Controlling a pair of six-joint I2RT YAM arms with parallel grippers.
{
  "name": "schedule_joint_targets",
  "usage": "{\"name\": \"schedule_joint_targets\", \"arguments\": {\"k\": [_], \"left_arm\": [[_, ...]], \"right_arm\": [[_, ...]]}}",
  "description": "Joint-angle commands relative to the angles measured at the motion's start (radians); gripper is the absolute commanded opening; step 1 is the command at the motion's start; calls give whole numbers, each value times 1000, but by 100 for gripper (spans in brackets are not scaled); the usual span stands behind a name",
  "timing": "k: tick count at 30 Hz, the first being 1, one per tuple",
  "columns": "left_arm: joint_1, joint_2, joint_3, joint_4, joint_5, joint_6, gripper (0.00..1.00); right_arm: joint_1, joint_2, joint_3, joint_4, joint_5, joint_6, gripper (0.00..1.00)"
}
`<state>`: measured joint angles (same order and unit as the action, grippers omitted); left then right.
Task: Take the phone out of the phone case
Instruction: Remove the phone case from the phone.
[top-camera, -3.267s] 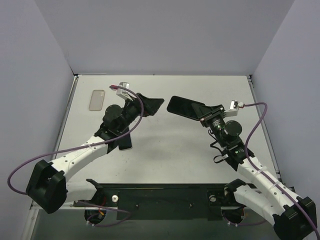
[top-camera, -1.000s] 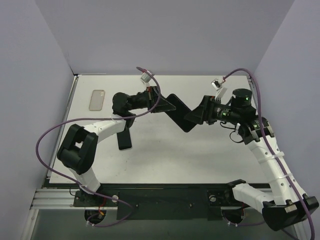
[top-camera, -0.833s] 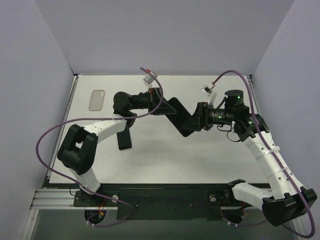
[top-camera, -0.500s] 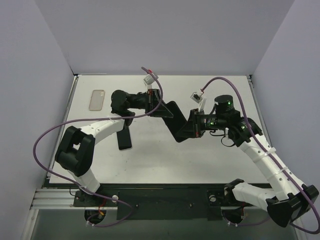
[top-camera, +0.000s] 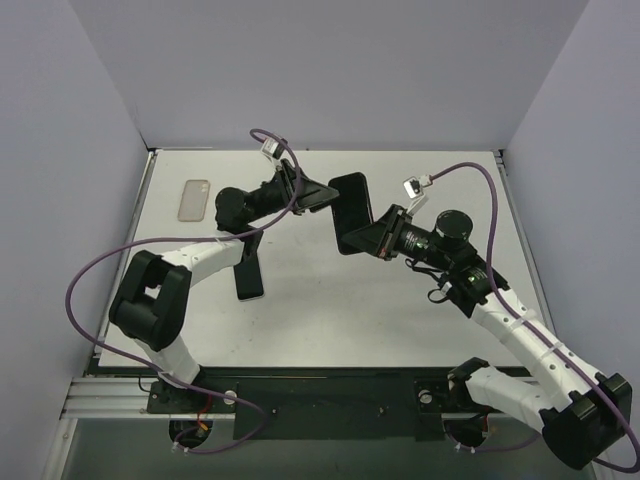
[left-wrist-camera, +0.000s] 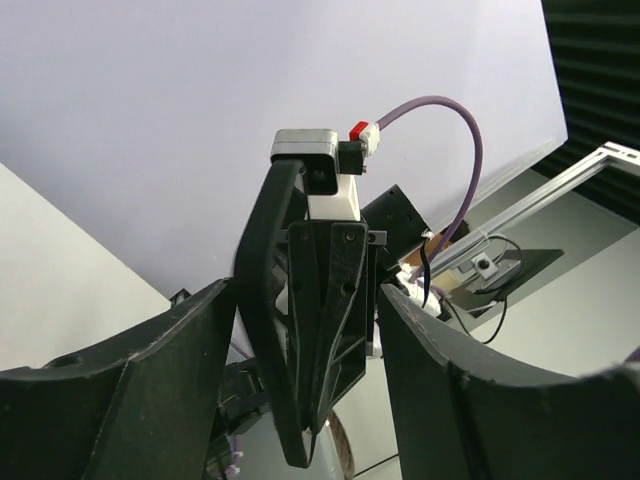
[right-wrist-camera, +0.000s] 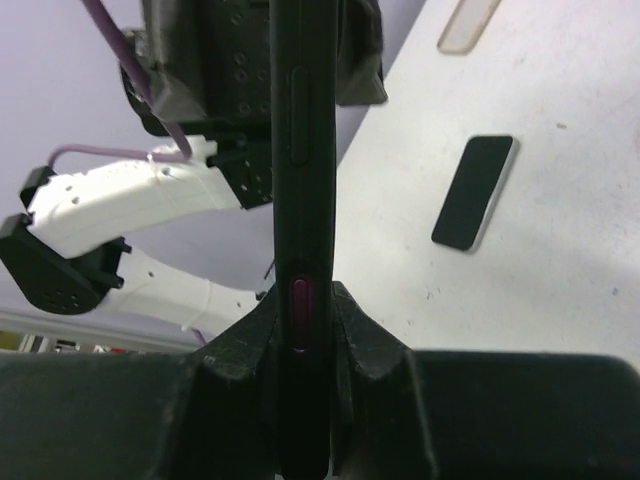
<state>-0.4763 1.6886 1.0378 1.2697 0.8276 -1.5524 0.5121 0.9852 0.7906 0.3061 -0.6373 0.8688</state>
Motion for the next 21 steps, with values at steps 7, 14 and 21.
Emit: {"name": "schedule_joint_targets", "arguments": {"k": [7, 14, 21], "left_arm": [[-15, 40, 7, 315, -42, -113, 64], [-10, 62, 33, 375, -19, -153, 44], [1, 48, 28, 372, -30, -149, 33]], "right_arm": [[23, 93, 67, 338, 21, 127, 0], [68, 126, 52, 352, -41, 128, 0], [89, 90, 47, 289, -22, 87, 0]]}}
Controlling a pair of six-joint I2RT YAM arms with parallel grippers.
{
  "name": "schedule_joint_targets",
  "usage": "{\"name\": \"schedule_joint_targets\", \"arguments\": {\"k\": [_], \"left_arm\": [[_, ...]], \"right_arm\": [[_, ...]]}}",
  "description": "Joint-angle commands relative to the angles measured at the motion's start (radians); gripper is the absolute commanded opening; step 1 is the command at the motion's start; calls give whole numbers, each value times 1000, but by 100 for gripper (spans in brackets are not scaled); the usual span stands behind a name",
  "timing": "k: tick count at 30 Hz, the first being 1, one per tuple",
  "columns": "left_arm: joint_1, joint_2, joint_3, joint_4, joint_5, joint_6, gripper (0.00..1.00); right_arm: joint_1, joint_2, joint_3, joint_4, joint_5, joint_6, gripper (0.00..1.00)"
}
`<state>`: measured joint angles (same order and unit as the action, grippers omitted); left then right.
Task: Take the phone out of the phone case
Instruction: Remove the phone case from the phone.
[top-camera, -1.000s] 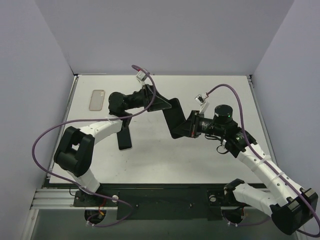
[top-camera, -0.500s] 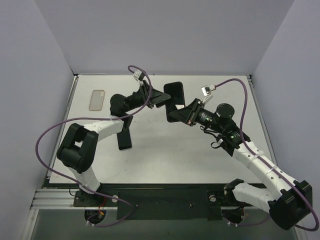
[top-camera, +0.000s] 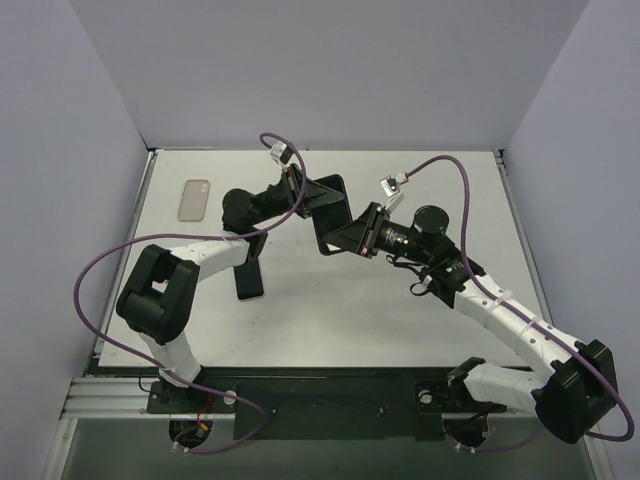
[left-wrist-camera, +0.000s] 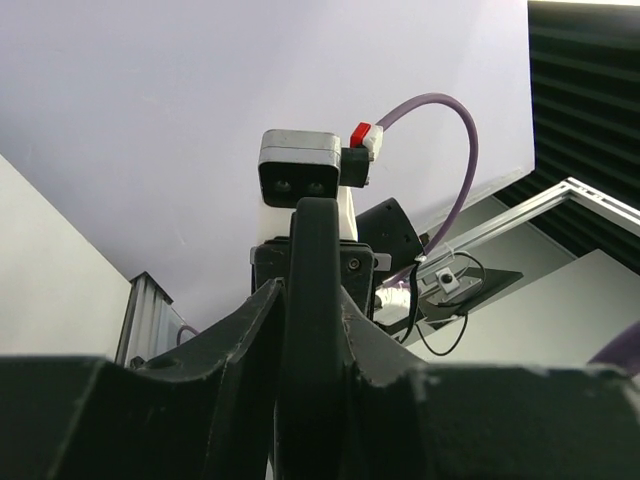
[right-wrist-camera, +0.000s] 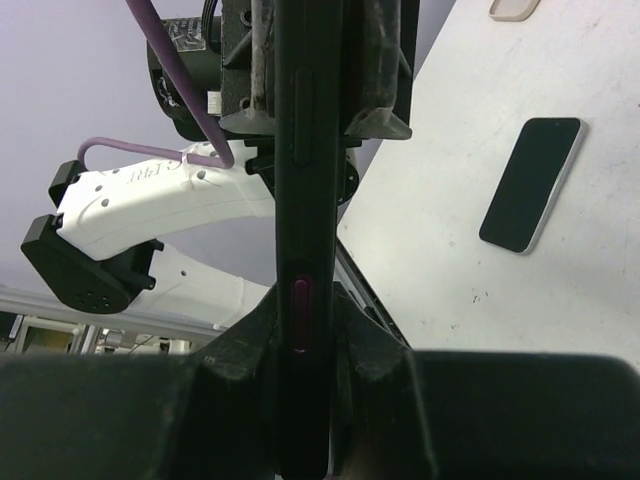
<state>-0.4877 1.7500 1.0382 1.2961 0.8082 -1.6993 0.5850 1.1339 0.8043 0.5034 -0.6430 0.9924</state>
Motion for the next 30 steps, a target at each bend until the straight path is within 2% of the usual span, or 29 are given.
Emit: {"name": "schedule_joint_targets", "arguments": {"k": [1, 2, 3, 4, 6, 9, 13, 17, 22, 24, 27, 30], "left_arm": [[12, -12, 28, 345, -12, -5, 30], [12, -12, 32, 345, -7, -5, 16], [12, -14, 40, 345, 8, -5, 10], [12, -15, 43, 345, 17, -5, 1], [12, -20, 49, 347, 37, -2, 0], [8, -18, 89, 345, 103, -14, 0], [5, -24, 103, 341, 123, -19, 0], [5, -30, 111, 342, 138, -23, 0], [-2, -40, 118, 336, 151, -29, 0], [-3, -43, 125, 345, 152, -42, 0], [-8, -53, 128, 339, 149, -60, 0], [-14, -55, 154, 344, 146, -112, 0]], "right_arm": [[21, -59, 29, 92, -15, -38, 0], [30, -60, 23, 89, -14, -41, 0], [33, -63, 22, 64, -17, -55, 0], [35, -74, 21, 44, -18, -63, 21], [30, -101, 29, -93, -3, -113, 51], [26, -140, 90, -273, -7, -222, 57], [-17, -166, 116, -350, -142, -268, 54], [-17, -137, 141, -364, -263, -271, 42], [-11, -135, 133, -284, -316, -270, 30], [-8, -140, 127, -273, -322, -291, 22], [1, -134, 147, -324, -310, -351, 0], [36, -134, 196, -474, -258, -515, 0]]}}
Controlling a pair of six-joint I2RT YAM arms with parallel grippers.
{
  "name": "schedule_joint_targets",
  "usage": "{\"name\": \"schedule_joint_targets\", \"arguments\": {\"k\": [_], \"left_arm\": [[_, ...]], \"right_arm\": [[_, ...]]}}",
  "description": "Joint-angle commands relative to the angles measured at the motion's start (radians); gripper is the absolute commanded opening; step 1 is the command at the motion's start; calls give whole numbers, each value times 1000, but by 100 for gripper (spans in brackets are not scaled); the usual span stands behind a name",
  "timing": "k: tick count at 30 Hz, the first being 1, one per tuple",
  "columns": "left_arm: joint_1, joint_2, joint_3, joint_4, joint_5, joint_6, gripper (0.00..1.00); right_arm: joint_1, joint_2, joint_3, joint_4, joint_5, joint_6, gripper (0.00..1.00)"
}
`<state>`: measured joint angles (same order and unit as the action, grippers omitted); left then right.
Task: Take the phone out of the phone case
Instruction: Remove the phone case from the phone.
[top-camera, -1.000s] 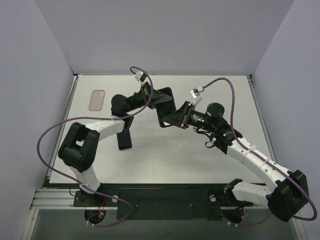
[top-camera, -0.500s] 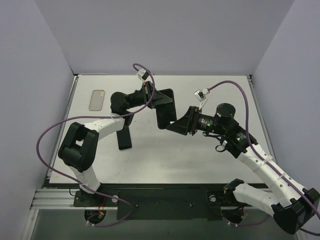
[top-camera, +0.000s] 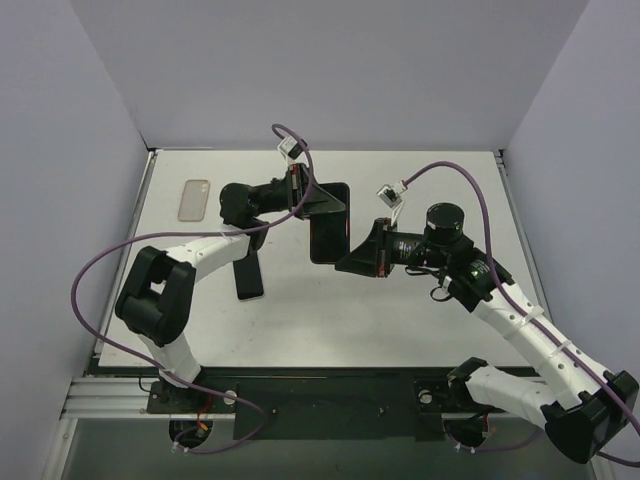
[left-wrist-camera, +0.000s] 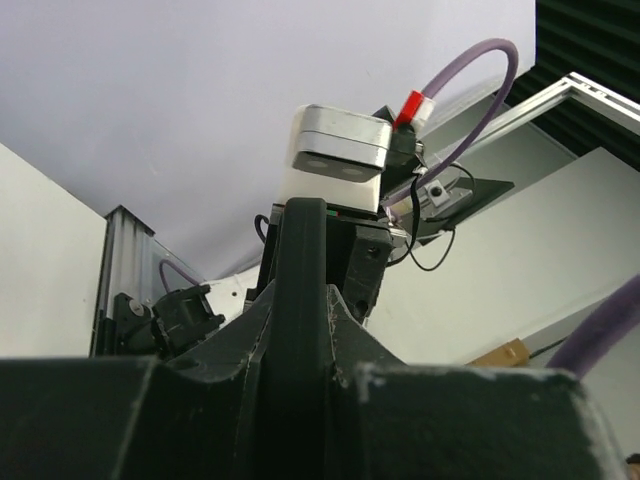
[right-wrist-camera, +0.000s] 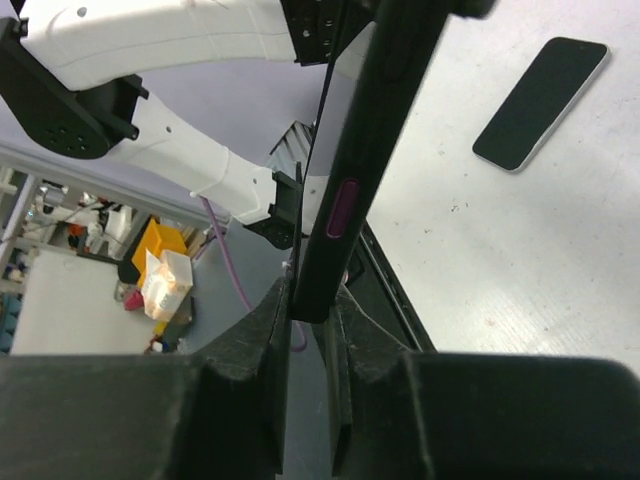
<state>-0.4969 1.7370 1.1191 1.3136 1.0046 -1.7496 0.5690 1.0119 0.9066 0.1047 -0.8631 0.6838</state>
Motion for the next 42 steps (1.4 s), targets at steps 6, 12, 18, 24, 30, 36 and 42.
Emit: {"name": "schedule_joint_targets", "arguments": {"k": [6, 12, 18, 24, 30, 36, 42], "left_arm": [[-22, -73, 32, 328, -116, -256, 0], [-84, -211, -64, 326, -175, -315, 0], [-153, -264, -79, 326, -195, -324, 0], [-193, -324, -44, 326, -172, -303, 0], [-232, -384, -15, 326, -117, -288, 0], [-255, -378, -21, 326, -116, -283, 0], [-230, -372, -71, 128, -176, -127, 0]], "right_arm": [[152, -35, 161, -258, 194, -471, 0], [310, 10, 259, -421, 501, -667, 0], [319, 37, 244, -375, 555, -724, 0], [241, 56, 171, -298, 416, -695, 0], [160, 40, 83, -183, 217, -606, 0], [140, 88, 141, -143, 249, -538, 0], [103, 136, 172, -178, 816, -178, 0]]}}
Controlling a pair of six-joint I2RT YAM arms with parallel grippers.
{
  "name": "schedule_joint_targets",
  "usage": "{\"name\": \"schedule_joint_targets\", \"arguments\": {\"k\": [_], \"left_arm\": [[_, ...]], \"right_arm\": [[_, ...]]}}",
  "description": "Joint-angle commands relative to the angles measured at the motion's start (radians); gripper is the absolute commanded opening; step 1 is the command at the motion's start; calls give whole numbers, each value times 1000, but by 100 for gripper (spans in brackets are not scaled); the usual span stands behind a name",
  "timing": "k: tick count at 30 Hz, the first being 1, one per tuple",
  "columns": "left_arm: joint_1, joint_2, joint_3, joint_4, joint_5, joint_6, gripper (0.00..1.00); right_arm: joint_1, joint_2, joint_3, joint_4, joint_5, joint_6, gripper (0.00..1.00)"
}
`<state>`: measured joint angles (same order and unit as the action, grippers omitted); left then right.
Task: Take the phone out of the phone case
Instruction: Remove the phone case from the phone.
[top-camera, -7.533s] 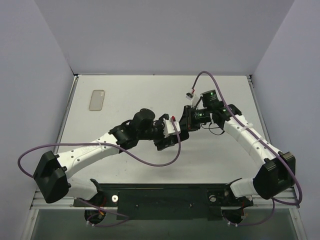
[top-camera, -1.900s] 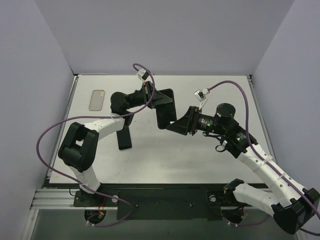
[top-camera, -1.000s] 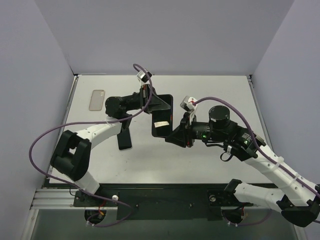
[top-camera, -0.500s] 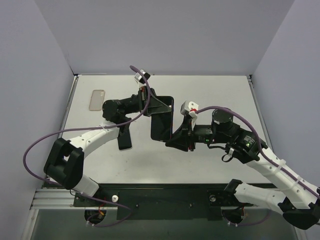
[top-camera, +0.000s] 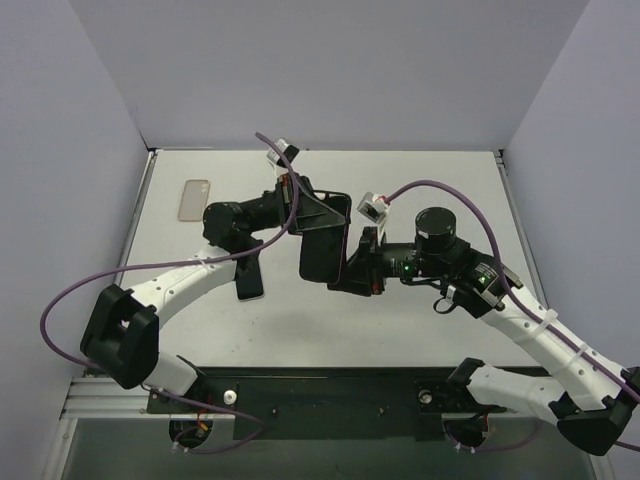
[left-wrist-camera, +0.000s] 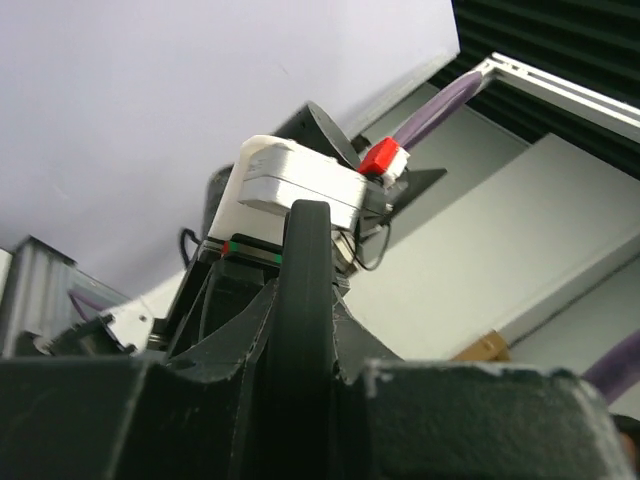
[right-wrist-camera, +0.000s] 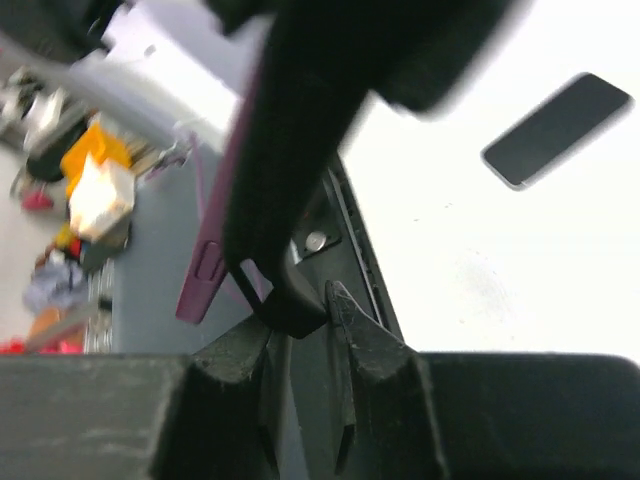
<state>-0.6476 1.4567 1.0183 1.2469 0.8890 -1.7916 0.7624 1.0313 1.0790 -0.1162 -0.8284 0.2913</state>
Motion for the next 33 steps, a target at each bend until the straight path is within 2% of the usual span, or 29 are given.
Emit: {"name": "schedule_joint_targets", "arguments": {"k": [1, 2, 3, 4, 5, 6, 7, 8, 9, 10, 11, 12, 14, 19, 26, 33], "left_arm": [[-70, -125, -19, 150, -106, 11, 0], [-69, -137, -36, 91, -125, 49, 0], [-66, -159, -64, 68, -160, 119, 0], [-67, -170, -78, 56, -183, 148, 0], [-64, -191, -118, 63, -243, 182, 0], [-63, -208, -141, 57, -295, 202, 0], [-54, -244, -191, 46, -390, 239, 0], [-49, -275, -214, 25, -425, 260, 0], [-35, -292, -237, 8, -490, 312, 0], [-26, -320, -247, -44, -516, 336, 0], [-15, -335, -253, -62, -565, 383, 0], [-12, -361, -257, -91, -591, 405, 0], [-11, -389, -277, -115, -704, 452, 0], [-9, -374, -316, -17, -817, 431, 0], [-11, -257, -323, 147, -881, 301, 0], [-15, -255, -328, 152, -918, 310, 0]], "right_arm": [[-90, 104, -16, 17, 823, 318, 0], [-106, 95, -37, 26, 862, 372, 0], [-132, 73, -89, 89, 845, 507, 0], [-143, 59, -132, 157, 750, 564, 0], [-162, 59, -205, 344, 682, 679, 0], [-167, 64, -229, 497, 585, 718, 3], [-166, 68, -247, 535, 537, 747, 9], [-164, 62, -248, 556, 472, 738, 23], [-152, 53, -249, 552, 457, 679, 32], [-144, 17, -255, 514, 447, 601, 47], [-127, -11, -273, 494, 469, 570, 52], [-118, -58, -284, 477, 474, 521, 62], [-92, -118, -329, 510, 469, 493, 67], [-5, -180, -381, 637, 456, 483, 68], [41, -102, -369, 898, 402, 577, 63], [57, -82, -324, 839, 414, 511, 53]]}}
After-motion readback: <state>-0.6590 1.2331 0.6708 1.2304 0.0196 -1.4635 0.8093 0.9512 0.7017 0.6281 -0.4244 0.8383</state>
